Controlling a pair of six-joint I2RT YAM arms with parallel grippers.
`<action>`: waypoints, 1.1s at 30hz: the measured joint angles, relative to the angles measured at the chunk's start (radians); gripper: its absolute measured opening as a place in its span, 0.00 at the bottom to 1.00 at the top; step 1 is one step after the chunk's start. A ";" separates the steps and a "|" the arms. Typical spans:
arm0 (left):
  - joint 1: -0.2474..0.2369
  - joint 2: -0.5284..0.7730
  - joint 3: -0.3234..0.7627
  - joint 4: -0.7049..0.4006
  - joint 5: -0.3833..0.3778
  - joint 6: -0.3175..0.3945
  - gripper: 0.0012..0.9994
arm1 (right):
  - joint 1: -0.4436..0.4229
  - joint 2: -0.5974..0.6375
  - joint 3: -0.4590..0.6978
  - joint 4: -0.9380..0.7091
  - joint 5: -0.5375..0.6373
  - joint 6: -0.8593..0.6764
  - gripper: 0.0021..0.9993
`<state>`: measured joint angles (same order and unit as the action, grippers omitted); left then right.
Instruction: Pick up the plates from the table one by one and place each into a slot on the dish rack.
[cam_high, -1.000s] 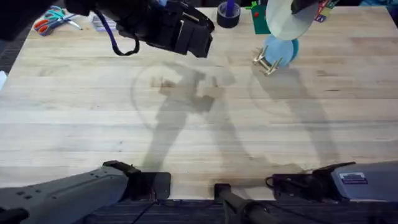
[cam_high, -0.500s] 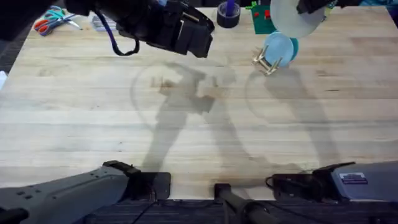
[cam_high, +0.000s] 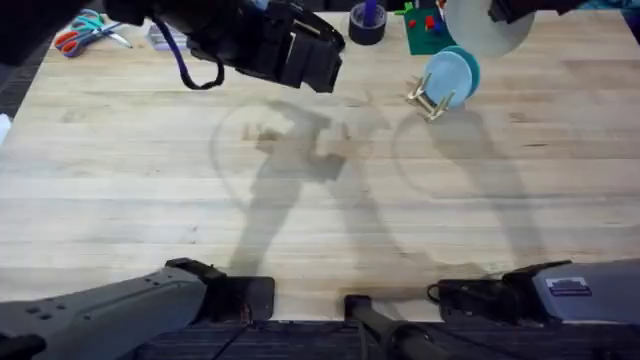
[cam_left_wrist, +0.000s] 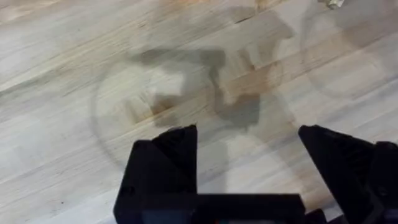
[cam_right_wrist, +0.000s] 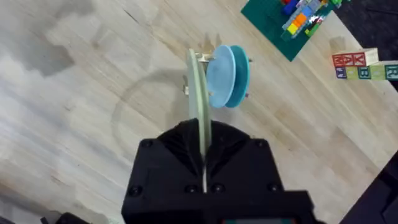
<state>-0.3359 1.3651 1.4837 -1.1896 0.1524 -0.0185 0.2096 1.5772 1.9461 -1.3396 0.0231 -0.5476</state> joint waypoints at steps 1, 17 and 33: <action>0.000 0.000 0.000 0.000 0.000 0.000 0.99 | -0.001 0.000 0.000 0.000 0.000 0.000 0.03; 0.000 0.000 0.000 0.000 0.000 0.000 1.00 | -0.082 0.000 0.000 0.003 0.000 0.005 0.03; 0.000 0.000 0.000 0.000 0.000 0.000 0.99 | -0.167 0.001 0.000 0.074 -0.063 -0.011 0.03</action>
<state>-0.3359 1.3651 1.4837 -1.1896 0.1524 -0.0189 0.0425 1.5779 1.9461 -1.2655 -0.0404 -0.5591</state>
